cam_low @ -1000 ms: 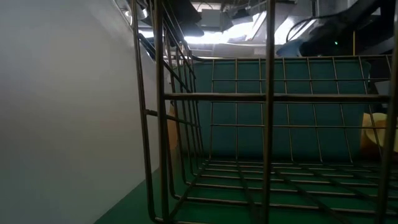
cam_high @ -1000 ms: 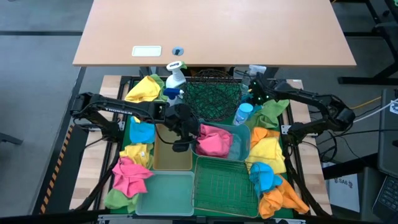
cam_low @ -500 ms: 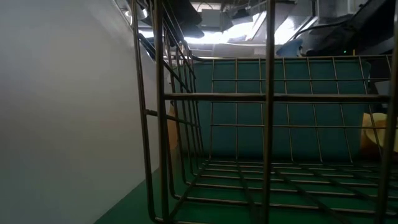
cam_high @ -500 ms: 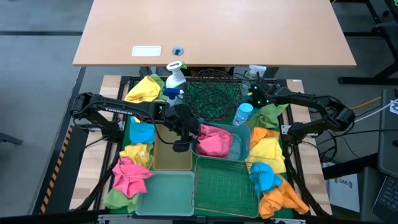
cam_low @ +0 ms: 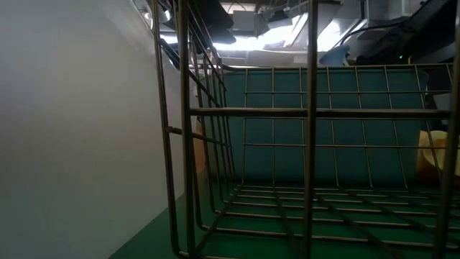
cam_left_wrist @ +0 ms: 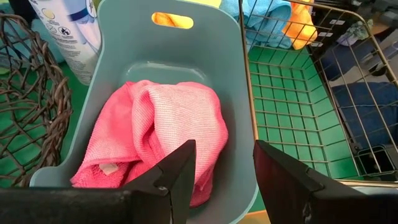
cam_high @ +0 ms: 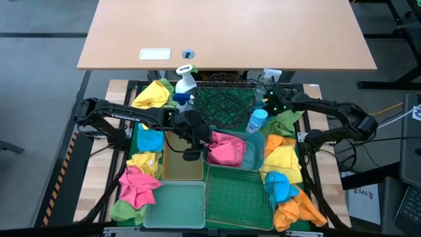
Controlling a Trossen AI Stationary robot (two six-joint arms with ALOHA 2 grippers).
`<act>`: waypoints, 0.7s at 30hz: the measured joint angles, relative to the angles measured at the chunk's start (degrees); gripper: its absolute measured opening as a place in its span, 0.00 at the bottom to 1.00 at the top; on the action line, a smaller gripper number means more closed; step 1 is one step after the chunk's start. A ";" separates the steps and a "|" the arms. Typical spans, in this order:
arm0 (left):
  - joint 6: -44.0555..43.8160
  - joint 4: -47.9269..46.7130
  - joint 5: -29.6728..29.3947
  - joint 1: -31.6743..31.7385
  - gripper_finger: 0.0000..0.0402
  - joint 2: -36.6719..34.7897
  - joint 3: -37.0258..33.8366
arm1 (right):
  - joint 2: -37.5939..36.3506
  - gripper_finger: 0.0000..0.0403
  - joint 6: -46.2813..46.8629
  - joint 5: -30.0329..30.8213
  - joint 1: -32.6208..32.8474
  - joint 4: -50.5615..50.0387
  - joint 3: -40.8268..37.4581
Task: Sort microfiber towel by color & place in baskets
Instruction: Put the top blue towel into the black circular wire basket
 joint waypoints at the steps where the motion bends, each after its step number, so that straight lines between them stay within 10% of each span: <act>1: 0.00 0.00 -0.02 0.00 0.39 0.00 0.00 | -0.88 0.03 0.00 0.00 0.00 -0.36 -0.01; 21: 0.00 1.31 -0.07 0.01 0.39 0.00 0.00 | -29.00 0.02 6.68 -5.99 -0.02 -3.38 4.57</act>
